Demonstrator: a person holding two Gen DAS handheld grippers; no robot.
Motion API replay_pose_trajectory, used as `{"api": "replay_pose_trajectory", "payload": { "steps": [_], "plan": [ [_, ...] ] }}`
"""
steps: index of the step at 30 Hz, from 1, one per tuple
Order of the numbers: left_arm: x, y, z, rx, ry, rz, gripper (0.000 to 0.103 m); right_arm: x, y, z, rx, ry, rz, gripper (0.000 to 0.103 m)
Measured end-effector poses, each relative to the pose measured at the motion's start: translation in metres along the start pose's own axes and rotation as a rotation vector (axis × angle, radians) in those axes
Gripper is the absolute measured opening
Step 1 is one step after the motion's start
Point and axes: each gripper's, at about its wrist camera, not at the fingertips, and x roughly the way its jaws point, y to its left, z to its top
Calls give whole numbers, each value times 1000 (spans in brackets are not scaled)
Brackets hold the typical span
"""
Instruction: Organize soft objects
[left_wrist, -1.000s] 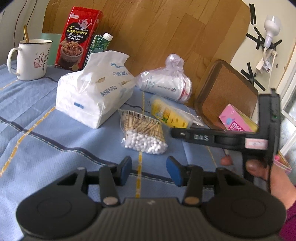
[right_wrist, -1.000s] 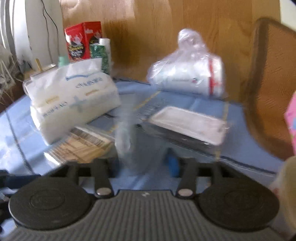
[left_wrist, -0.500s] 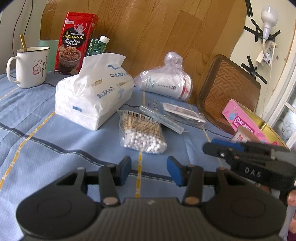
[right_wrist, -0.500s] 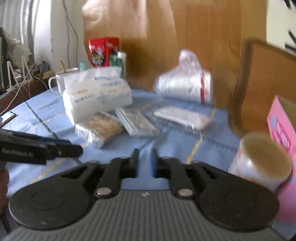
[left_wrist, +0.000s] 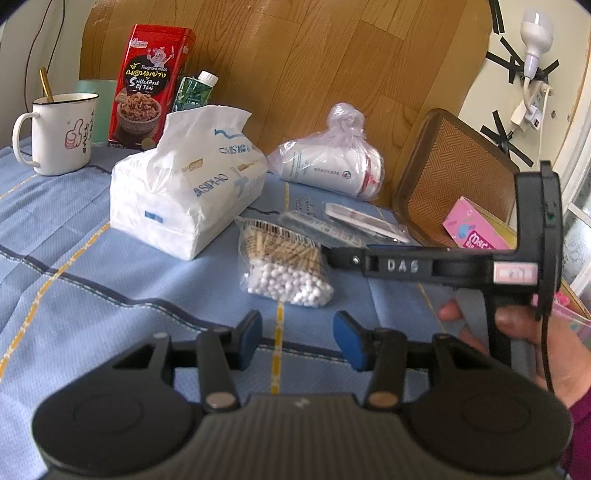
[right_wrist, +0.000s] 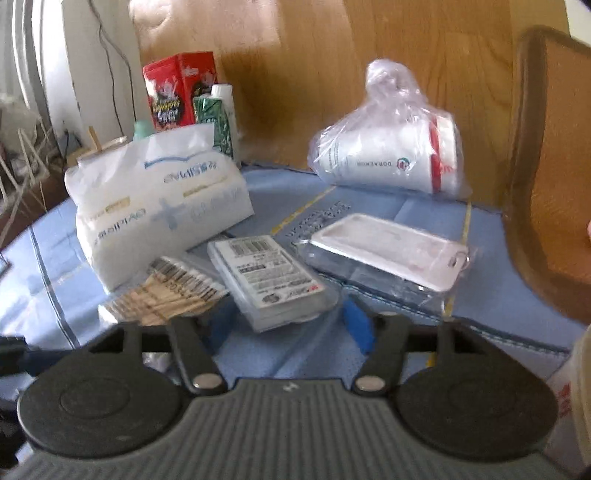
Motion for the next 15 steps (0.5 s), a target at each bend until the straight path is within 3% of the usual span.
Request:
{"api": "replay_pose_trajectory", "payload": {
  "steps": [5, 8, 11, 12, 13, 15],
  "plan": [
    [0, 1, 1, -5, 1, -9, 47, -18, 13, -18, -81, -16, -10, 41],
    [0, 5, 1, -29, 3, -28, 47, -36, 8, -29, -59, -24, -8, 39],
    [-1, 10, 3, -57, 18, -75, 56, -59, 5, -44, -24, -26, -2, 37],
    [-1, 11, 4, -66, 32, -92, 62, -69, 3, -51, -4, -24, 9, 14],
    [-2, 11, 4, -74, 46, -105, 66, -77, 1, -56, 15, -16, 18, 2],
    [-2, 7, 5, -104, 90, -158, 68, -103, -6, -73, 86, -19, 50, 4]
  ]
}}
